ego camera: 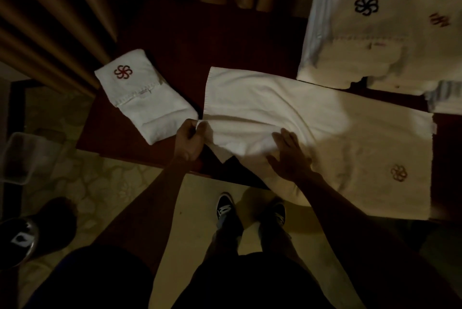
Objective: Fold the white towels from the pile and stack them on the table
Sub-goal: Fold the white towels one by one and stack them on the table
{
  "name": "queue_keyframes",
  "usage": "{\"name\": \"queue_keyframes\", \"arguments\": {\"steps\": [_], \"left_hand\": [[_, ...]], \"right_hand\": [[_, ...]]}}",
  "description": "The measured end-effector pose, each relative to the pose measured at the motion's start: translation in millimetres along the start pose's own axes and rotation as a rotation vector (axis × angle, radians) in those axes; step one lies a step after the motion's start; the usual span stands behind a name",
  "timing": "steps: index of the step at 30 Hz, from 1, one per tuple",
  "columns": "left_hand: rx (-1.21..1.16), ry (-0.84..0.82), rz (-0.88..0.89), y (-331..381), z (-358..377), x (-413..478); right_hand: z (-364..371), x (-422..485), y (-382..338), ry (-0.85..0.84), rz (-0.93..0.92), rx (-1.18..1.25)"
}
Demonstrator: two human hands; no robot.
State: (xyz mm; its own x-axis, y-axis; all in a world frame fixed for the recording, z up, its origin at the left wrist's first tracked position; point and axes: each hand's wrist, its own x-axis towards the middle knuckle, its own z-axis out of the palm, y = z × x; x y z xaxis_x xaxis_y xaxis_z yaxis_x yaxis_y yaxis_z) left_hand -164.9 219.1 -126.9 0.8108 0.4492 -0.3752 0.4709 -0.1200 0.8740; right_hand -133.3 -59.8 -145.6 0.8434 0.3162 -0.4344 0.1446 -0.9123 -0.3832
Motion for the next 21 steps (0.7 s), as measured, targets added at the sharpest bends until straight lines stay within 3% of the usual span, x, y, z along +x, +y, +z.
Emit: {"name": "queue_keyframes", "arguments": {"steps": [5,9,12,14,16,18,21], "left_hand": [[-0.094,-0.058,-0.091,-3,2,-5],[-0.100,-0.213,-0.039,-9,2,-13],[0.028,-0.270,0.062,-22,-2,-15],[0.181,-0.166,0.091,-29,0,-20],[0.361,0.061,0.095,-29,4,-28],[0.510,0.191,0.237,-31,6,-32],[0.630,0.071,0.470,-30,10,-35]], "right_hand": [[-4,-1,-1,-0.040,0.037,-0.012],[-3,-1,1,-0.046,0.019,-0.004],[-1,0,1,-0.048,0.023,-0.001],[0,0,0,-0.046,0.034,0.002],[2,1,-1,-0.048,0.046,-0.001],[4,1,0,-0.063,0.076,-0.007],[5,-1,-1,-0.046,0.085,-0.013]]}}
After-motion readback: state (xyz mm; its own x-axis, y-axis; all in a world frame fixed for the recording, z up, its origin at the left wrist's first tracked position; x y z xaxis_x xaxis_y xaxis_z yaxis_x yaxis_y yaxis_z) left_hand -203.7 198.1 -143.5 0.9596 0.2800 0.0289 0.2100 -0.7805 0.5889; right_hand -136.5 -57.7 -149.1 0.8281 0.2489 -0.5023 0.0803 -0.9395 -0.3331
